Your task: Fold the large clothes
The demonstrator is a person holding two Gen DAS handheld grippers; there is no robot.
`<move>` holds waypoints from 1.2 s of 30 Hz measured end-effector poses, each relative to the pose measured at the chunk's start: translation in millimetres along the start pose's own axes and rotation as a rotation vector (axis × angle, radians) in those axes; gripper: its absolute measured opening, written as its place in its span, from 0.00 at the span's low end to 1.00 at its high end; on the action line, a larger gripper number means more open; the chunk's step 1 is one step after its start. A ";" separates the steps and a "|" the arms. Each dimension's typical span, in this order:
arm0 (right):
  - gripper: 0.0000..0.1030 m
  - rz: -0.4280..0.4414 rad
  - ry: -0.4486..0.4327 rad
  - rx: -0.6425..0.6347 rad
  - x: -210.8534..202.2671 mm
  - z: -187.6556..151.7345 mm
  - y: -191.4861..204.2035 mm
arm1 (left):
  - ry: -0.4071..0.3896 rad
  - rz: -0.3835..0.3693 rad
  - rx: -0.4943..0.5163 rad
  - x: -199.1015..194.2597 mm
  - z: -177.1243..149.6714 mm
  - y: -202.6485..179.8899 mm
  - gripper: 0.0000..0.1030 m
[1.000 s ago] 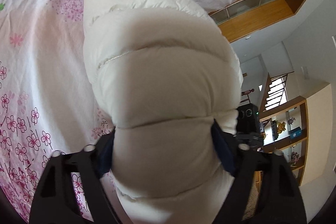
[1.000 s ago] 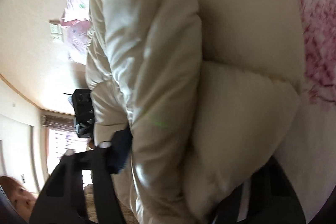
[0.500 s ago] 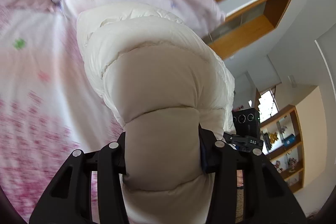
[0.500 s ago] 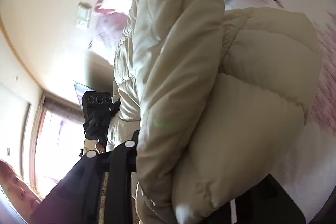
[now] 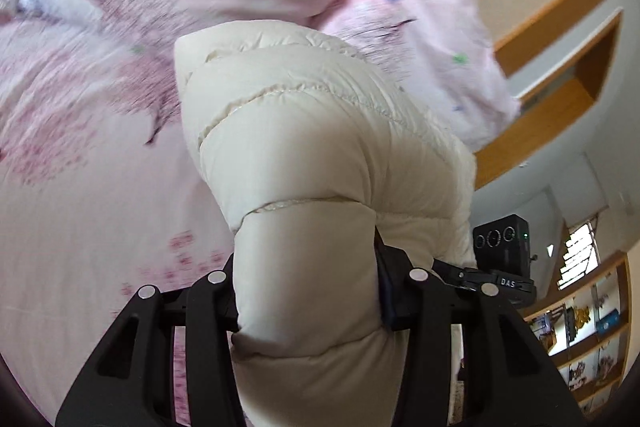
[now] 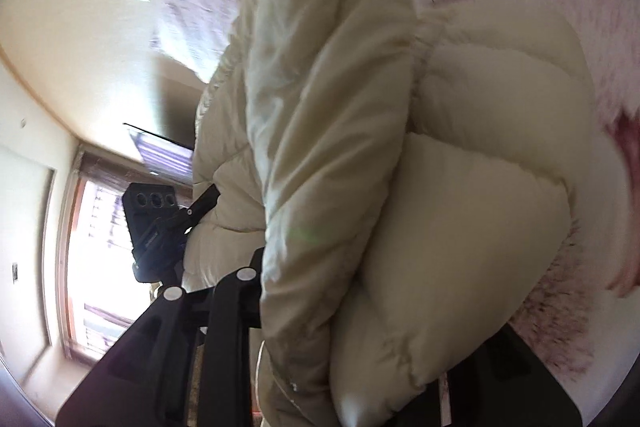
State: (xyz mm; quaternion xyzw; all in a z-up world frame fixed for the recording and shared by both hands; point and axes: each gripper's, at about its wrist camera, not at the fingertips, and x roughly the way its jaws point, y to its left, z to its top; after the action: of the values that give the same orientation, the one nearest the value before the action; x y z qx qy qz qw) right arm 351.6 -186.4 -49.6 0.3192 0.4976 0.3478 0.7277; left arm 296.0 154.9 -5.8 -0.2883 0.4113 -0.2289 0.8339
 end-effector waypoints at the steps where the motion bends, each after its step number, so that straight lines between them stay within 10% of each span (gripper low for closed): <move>1: 0.29 -0.001 0.004 0.015 0.1 0.7 -3.9 | 0.006 0.002 -0.007 2.5 -0.5 3.0 0.46; 9: 0.31 -0.034 0.033 0.043 3.6 -1.6 -10.2 | 0.032 0.073 0.040 14.4 1.4 9.0 0.53; 15: 0.65 -0.124 0.026 0.054 -7.7 1.0 -10.1 | 0.034 0.120 0.053 7.7 -0.9 9.6 0.64; 22: 0.69 -0.419 -0.291 -0.137 -82.2 -4.7 44.5 | -0.160 0.284 0.195 -51.6 -16.1 -29.0 0.65; 30: 0.70 -0.350 -0.268 -0.101 -66.2 46.7 58.1 | -0.182 0.280 0.455 -46.8 -57.5 -100.8 0.70; 32: 0.51 -0.277 -0.228 -0.063 -48.5 54.7 47.4 | -0.167 0.292 0.495 -37.1 -64.0 -109.3 0.70; 33: 0.20 -0.240 -0.212 -0.062 -45.2 57.5 43.1 | -0.164 0.312 0.513 -32.2 -67.1 -112.3 0.70; 36: 0.10 -0.284 -0.231 -0.022 -37.2 51.8 42.6 | -0.145 0.345 0.532 -22.8 -73.0 -112.7 0.70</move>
State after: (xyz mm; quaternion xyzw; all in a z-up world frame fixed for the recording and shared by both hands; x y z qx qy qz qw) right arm 382.8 -199.5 19.2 0.2754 0.4468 0.2080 0.8254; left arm 207.3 65.5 46.1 -0.0019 0.3194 -0.1624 0.9336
